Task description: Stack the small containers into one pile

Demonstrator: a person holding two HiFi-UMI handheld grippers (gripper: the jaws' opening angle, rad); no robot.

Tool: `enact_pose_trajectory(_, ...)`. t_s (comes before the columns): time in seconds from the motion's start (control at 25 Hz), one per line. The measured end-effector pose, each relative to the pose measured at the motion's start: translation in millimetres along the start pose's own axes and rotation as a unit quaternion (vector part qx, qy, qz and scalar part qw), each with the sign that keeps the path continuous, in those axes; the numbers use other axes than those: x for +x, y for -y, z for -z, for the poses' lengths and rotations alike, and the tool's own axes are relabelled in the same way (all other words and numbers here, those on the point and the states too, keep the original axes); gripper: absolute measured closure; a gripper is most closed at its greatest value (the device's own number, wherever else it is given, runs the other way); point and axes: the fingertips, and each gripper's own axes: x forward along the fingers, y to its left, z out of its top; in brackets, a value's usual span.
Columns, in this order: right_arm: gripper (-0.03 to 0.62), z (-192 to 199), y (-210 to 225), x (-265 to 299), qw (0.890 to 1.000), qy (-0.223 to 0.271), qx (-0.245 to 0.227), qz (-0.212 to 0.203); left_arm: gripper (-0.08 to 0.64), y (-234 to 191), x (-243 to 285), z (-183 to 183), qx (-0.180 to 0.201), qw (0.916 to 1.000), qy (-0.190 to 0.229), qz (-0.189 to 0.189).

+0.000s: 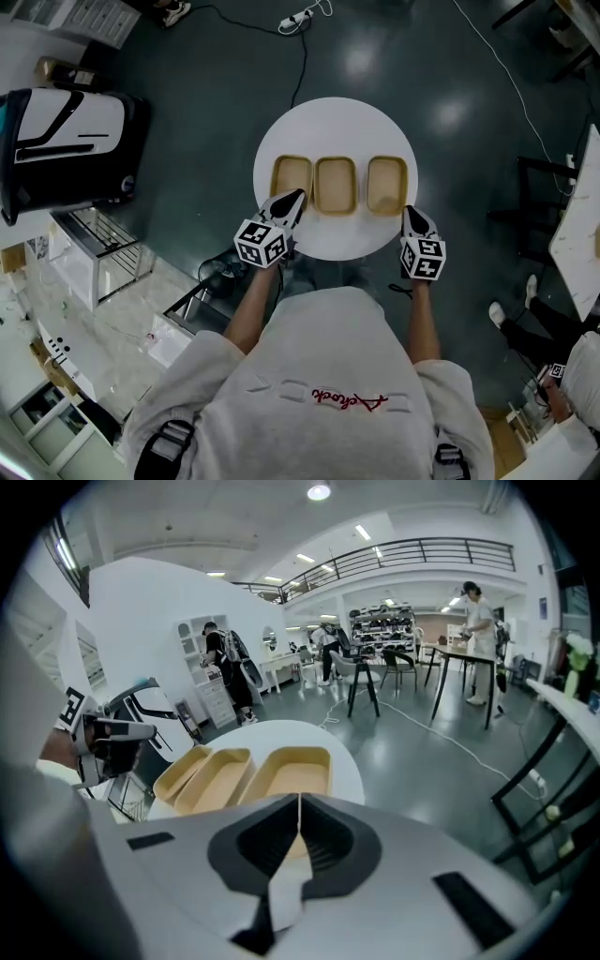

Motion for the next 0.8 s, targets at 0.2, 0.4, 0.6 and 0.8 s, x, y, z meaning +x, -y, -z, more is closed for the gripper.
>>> enact_pose_trajectory(0.2,0.515,4.5,8.6,10.5,1.0,-0.009,0.012,0.005,0.54,-3.4,-1.5,-0.9,-0.003,1.0,0.002,-0.005)
enact_pose_trajectory(0.4,0.468,10.3,18.8,25.5,0.999,-0.031,0.021,0.006,0.54,-4.0,-3.3,4.1,-0.004,1.0,-0.002,-0.008)
enact_pose_trajectory(0.6,0.469,13.7,26.7,45.8,0.998,-0.062,0.028,0.01,0.54,-4.0,-4.8,6.8,-0.006,0.9999,-0.005,-0.012)
enact_pose_trajectory(0.8,0.493,15.9,30.9,60.1,0.996,-0.078,0.033,0.019,0.54,-8.0,-7.9,5.5,-0.012,0.9998,0.001,-0.018)
